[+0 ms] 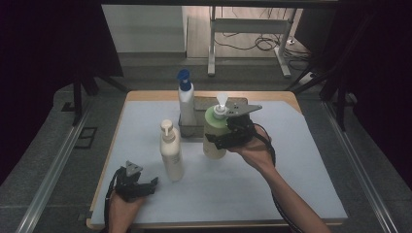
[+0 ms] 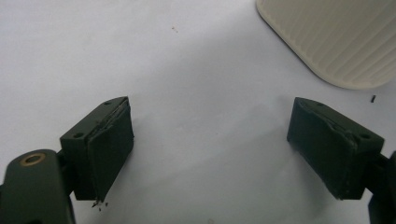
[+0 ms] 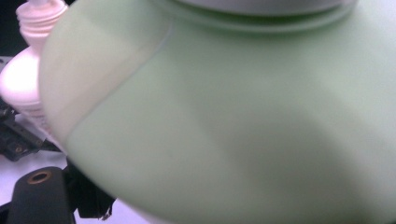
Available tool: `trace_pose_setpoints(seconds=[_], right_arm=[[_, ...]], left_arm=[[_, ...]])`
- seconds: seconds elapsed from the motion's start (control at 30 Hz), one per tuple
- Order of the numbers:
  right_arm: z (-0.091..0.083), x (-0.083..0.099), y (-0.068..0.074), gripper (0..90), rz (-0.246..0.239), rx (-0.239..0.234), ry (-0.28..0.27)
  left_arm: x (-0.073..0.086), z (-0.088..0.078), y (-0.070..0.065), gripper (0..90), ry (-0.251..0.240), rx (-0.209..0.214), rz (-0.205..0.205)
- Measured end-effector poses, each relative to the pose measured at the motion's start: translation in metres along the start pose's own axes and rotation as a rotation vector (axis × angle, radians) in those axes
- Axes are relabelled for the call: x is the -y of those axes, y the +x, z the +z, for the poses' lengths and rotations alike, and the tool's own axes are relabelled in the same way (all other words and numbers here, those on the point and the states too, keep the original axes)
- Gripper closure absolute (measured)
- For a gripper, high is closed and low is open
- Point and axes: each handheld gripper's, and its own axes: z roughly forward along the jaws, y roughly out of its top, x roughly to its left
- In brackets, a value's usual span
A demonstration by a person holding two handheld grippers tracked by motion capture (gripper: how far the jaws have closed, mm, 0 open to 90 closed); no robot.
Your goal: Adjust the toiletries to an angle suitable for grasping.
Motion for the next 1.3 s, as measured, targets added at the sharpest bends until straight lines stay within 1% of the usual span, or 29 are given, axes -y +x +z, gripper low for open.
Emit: trace_pose_setpoints(seconds=[0.03, 0.37, 0.57, 0.8, 1.2, 1.3], right_arm=[[0.001, -0.001, -0.001, 12.8, -0.009, 0.001, -0.005], [0.010, -0.016, -0.011, 12.8, 0.014, 0.028, -0.011], [0.013, -0.027, -0.019, 12.8, 0.019, 0.057, -0.018], [0.018, -0.036, -0.030, 12.9, 0.032, 0.090, -0.023], [0.024, -0.046, -0.053, 12.8, 0.060, 0.144, -0.033], [0.026, -0.049, -0.057, 12.8, 0.055, 0.161, -0.031]], left_arm=[[0.000, 0.000, 0.000, 14.4, 0.000, 0.000, 0.000], [0.000, 0.000, 0.000, 14.3, 0.001, 0.000, 0.000], [0.000, 0.000, 0.000, 14.3, 0.001, 0.001, 0.000], [0.000, 0.000, 0.000, 14.4, 0.000, 0.001, 0.000], [0.000, 0.000, 0.000, 14.4, 0.000, 0.001, 0.000], [0.000, 0.000, 0.000, 14.4, 0.000, 0.001, 0.000]])
